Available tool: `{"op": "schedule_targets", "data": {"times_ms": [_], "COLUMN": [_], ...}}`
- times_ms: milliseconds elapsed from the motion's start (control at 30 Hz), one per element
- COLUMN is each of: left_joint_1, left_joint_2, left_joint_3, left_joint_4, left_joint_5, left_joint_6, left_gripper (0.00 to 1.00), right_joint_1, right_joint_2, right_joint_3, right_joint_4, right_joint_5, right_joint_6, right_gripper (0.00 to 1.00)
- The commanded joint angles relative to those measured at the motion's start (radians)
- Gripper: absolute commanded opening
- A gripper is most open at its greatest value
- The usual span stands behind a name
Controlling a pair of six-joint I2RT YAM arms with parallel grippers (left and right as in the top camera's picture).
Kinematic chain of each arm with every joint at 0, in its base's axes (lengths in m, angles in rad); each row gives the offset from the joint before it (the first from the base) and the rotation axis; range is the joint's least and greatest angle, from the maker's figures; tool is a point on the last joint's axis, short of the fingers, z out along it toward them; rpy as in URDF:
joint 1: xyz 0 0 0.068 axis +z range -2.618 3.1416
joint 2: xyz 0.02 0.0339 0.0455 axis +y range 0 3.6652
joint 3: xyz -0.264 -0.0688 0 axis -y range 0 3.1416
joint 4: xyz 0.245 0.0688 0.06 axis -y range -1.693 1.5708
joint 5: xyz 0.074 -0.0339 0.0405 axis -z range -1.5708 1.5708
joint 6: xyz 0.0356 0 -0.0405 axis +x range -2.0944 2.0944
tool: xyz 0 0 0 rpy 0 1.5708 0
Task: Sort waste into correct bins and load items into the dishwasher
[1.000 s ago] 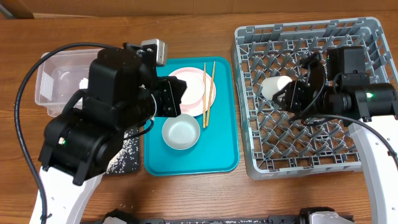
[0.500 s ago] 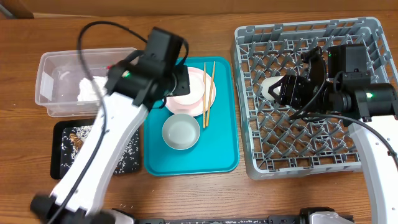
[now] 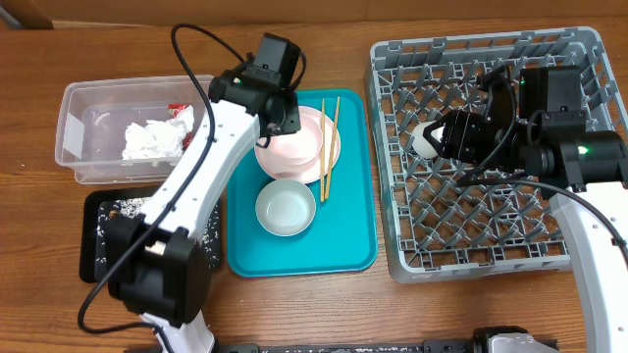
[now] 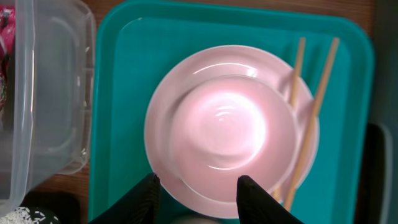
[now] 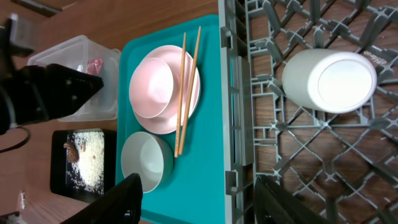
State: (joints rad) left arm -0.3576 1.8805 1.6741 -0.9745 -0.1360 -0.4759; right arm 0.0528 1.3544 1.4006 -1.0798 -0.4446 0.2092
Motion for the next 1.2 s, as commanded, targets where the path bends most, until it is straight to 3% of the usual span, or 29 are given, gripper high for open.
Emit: {"op": "schedule_targets", "data": {"times_ms": [0,300,467,533,633,733,1000,1167], "left_joint_1": [0.05,0.109,0.107,0.107,0.107,0.107,0.106,0.106], "left_joint_2": [0.066,0.191,0.266,0.289,0.296,0.296,0.22,0.122], "left_joint_3": [0.016,0.015,0.016,0.016,0.016,0.029,0.065,0.065], "left_joint_4": [0.01,0.021,0.019,0.019,0.018,0.019,0.002,-0.058], "left_joint_5": [-0.016,0.212,0.223,0.223,0.223,0.206,0.208,0.208], "left_joint_6": [-0.001,-0.003,-0.003,-0.003,-0.003,-0.002,0.025,0.055], "left_gripper": [0.43,0.39,0.36,0.32,0.13,0.04,0.04,0.04], "right_joint_1": [-0.003,-0.003,-0.003,-0.003,-0.003,-0.003,-0.003,0.001], "right_joint_2": [-0.017,-0.017,-0.017,-0.017,-0.017,-0.017,-0.017,-0.016], "right_joint_3": [0.013,0.013,0.013,0.013,0.013,0.013,0.013,0.013], "right_joint_4": [0.013,0.014,0.047,0.056,0.063,0.082,0.118,0.15], "right_joint_5": [0.0,0.0,0.0,0.0,0.0,0.0,0.079,0.104], "right_joint_6": [-0.001,-0.002,-0.001,-0.001,-0.001,-0.001,0.0,0.0], "right_gripper": [0.6,0.6,0.6,0.6,0.6,0.61,0.79,0.8]}}
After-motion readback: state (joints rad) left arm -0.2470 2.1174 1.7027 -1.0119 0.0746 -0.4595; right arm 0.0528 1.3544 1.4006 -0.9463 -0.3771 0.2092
